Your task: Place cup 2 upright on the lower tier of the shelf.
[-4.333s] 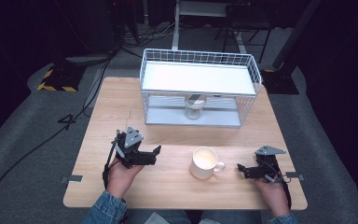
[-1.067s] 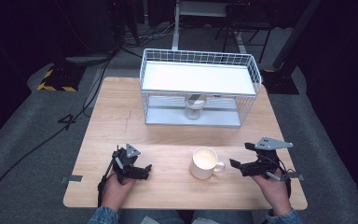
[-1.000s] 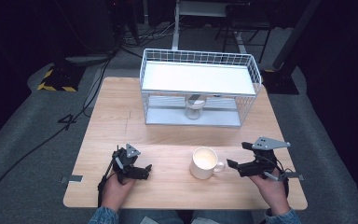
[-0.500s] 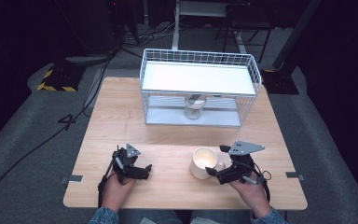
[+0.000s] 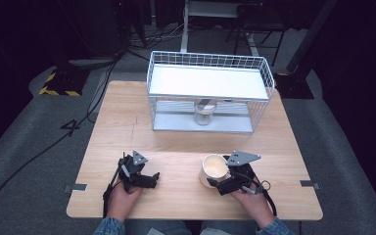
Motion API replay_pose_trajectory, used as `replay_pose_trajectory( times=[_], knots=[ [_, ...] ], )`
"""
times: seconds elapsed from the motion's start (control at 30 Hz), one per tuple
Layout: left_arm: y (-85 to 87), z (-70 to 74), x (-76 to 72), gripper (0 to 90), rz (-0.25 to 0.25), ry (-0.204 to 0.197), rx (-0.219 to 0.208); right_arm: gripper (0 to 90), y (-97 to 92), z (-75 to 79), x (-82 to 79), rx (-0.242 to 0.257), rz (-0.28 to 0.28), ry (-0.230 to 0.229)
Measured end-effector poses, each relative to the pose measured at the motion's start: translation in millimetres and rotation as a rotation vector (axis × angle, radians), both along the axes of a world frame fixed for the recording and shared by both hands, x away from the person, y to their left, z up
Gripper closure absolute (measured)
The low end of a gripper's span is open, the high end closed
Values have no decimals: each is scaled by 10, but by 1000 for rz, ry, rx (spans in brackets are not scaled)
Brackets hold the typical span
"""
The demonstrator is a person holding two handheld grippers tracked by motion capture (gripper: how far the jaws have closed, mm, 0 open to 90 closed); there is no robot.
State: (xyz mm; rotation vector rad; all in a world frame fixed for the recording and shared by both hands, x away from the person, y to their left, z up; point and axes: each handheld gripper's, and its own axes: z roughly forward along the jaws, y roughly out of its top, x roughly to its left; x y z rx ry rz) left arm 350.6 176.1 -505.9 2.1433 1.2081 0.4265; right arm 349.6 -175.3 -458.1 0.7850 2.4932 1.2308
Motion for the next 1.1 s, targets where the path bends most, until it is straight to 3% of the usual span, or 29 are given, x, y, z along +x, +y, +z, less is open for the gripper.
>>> replay_pose_trajectory(
  times=[0.43, 0.6, 1.1],
  knots=[
    [0, 0, 0, 5, 1, 0, 0, 1, 72, -134, 63, -58, -13, 16],
    [-2, -1, -1, 5, 1, 1, -2, 84, 74, -150, 65, -62, 9, 23],
    [0, 0, 0, 5, 1, -1, 0, 88, 75, -145, 55, -65, 6, 17]
  ],
)
